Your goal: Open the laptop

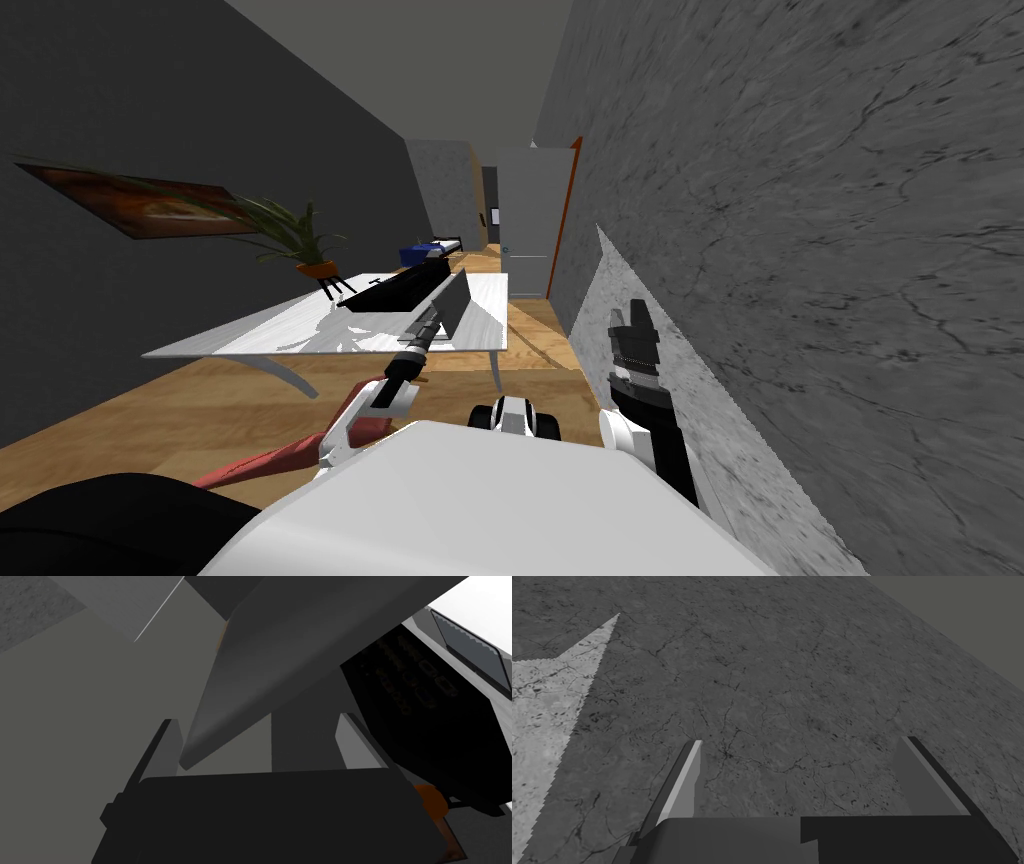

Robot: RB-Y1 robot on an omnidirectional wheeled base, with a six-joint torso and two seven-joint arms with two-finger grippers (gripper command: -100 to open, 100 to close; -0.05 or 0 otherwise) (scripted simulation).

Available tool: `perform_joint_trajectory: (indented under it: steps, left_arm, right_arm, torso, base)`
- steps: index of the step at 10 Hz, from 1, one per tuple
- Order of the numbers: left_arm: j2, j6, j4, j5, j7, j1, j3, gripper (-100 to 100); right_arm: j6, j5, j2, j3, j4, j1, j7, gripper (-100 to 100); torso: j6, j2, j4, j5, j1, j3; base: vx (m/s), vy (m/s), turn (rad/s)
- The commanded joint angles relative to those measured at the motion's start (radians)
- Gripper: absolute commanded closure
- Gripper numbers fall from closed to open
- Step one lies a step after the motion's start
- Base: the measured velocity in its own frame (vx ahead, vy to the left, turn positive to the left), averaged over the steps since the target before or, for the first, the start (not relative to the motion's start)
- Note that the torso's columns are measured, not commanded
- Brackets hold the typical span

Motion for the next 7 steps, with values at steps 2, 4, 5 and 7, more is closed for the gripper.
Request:
perform_joint_trajectory:
  steps: [2, 4, 5, 7]
  left_arm:
    - [0.019, 0.033, 0.03, -0.011, -0.009, -0.017, 0.013, -100]
    - [0.024, 0.046, 0.018, -0.01, -0.009, -0.013, 0.015, -100]
    - [0.025, 0.049, 0.016, -0.01, -0.008, -0.013, 0.015, 100]
    - [0.003, 0.067, 0.012, 0.036, 0.038, -0.026, 0.008, 100]
  right_arm:
    - [0.0, 0.0, 0.0, 0.0, 0.0, 0.0, 0.0, 0]
    - [0.0, 0.0, 0.0, 0.0, 0.0, 0.0, 0.0, 0]
    - [0.0, 0.0, 0.0, 0.0, 0.0, 0.0, 0.0, 0]
    - [0.0, 0.0, 0.0, 0.0, 0.0, 0.0, 0.0, 0]
  torso:
    - [0.0, 0.0, 0.0, 0.0, 0.001, 0.0]
    - [0.0, -0.001, 0.0, 0.001, 0.003, 0.0]
    - [0.0, 0.0, 0.0, 0.001, 0.001, 0.0]
    - [0.0, 0.004, 0.002, 0.005, 0.004, 0.002]
  base:
    - [0.05, -0.049, 0.002]
    - [0.068, 0.011, -0.026]
    - [0.008, 0.002, 0.002]
    - [-0.017, 0.088, 0.028]
